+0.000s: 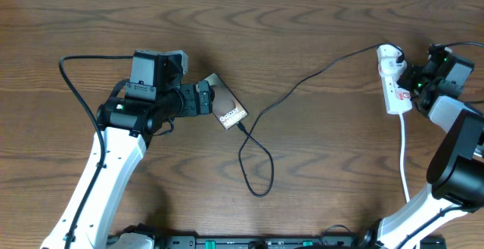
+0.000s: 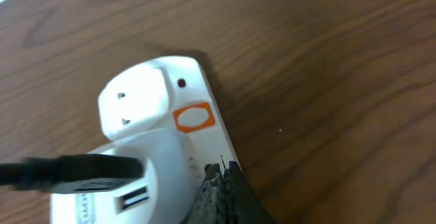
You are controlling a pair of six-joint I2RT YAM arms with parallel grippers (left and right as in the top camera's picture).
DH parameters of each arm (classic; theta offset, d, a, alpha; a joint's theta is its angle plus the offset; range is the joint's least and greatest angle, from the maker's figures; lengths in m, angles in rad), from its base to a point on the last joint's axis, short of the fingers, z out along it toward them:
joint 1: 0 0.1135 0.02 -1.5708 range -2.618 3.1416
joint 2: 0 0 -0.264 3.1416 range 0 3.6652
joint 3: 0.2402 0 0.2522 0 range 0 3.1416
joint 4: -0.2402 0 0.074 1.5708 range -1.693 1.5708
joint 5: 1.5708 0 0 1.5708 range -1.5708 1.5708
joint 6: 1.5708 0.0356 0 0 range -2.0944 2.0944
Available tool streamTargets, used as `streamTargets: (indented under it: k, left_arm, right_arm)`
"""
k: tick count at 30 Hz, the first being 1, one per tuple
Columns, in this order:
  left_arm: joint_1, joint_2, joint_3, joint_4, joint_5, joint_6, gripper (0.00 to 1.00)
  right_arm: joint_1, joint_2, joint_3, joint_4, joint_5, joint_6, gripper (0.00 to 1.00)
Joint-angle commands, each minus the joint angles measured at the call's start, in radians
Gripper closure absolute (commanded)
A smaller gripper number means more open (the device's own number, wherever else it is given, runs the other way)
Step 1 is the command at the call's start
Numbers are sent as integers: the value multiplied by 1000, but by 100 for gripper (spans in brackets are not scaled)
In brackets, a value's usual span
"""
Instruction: Plug charger to phone and switch on socket
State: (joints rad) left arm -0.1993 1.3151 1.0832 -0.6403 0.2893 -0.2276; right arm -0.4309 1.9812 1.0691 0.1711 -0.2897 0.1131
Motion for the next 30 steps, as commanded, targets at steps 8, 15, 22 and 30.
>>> streamTargets:
  k: [8, 15, 22, 30]
  left_arm:
    - [-3, -9, 8, -3, 5, 17, 2]
    - [-3, -9, 8, -3, 5, 17, 2]
    - [-3, -9, 8, -3, 5, 17, 2]
    - [-3, -9, 8, -3, 5, 17, 2]
  right_arm:
    - [-2, 34, 18, 2, -35, 6, 99]
    - [0, 34, 18, -11, -79, 24, 99]
    - [3, 34, 18, -57, -88, 29, 99]
    - [27, 34, 18, -77, -87, 27, 99]
